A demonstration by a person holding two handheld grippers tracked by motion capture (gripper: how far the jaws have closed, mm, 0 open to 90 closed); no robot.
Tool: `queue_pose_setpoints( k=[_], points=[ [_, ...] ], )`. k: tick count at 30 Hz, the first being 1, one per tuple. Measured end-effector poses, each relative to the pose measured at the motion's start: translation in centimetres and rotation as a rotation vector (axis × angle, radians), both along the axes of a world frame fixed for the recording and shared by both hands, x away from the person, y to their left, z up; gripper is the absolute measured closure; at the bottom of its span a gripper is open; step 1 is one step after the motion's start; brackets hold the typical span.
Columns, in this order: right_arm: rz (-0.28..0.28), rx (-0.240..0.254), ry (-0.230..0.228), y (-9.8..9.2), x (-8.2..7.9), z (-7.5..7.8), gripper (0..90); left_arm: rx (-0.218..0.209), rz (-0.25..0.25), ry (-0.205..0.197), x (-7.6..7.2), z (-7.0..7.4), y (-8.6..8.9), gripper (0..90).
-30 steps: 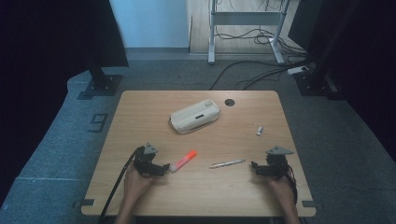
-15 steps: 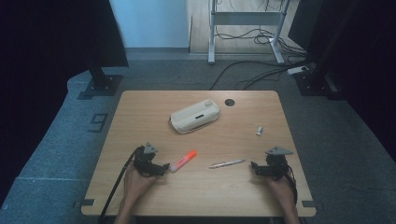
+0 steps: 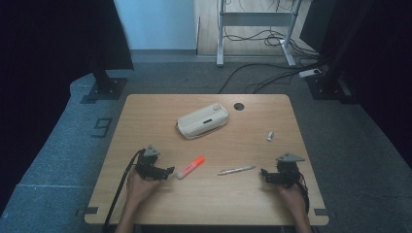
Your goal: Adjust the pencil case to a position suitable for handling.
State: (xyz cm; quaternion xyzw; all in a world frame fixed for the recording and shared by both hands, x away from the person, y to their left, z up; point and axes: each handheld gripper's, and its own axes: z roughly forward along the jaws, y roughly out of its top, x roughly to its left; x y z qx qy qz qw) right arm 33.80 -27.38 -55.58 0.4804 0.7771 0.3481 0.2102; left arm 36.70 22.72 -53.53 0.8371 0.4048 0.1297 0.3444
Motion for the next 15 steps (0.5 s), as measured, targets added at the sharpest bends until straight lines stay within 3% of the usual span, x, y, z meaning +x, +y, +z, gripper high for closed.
queue_pose_setpoints(
  k=[2,4,6,8,15],
  points=[
    [0.000,0.000,0.001,0.0,0.0,0.0,13.6,0.031,-0.012,-0.003,0.2,0.5,-0.2,1.7],
    [-0.001,0.000,0.001,0.0,0.0,0.0,13.6,0.028,-0.017,-0.009,0.2,0.7,-0.3,2.0],
    [-0.001,0.000,0.001,0.0,-0.1,0.0,13.6,-0.004,-0.033,-0.005,0.7,1.4,-0.5,2.0],
    [-0.002,0.000,0.000,0.0,-0.1,0.0,13.6,-0.005,-0.046,-0.017,0.9,1.8,-0.8,2.1],
    [0.001,0.000,0.001,0.0,-0.1,0.0,13.5,-0.027,-0.073,-0.002,2.5,2.9,-1.7,3.0]
  ],
)
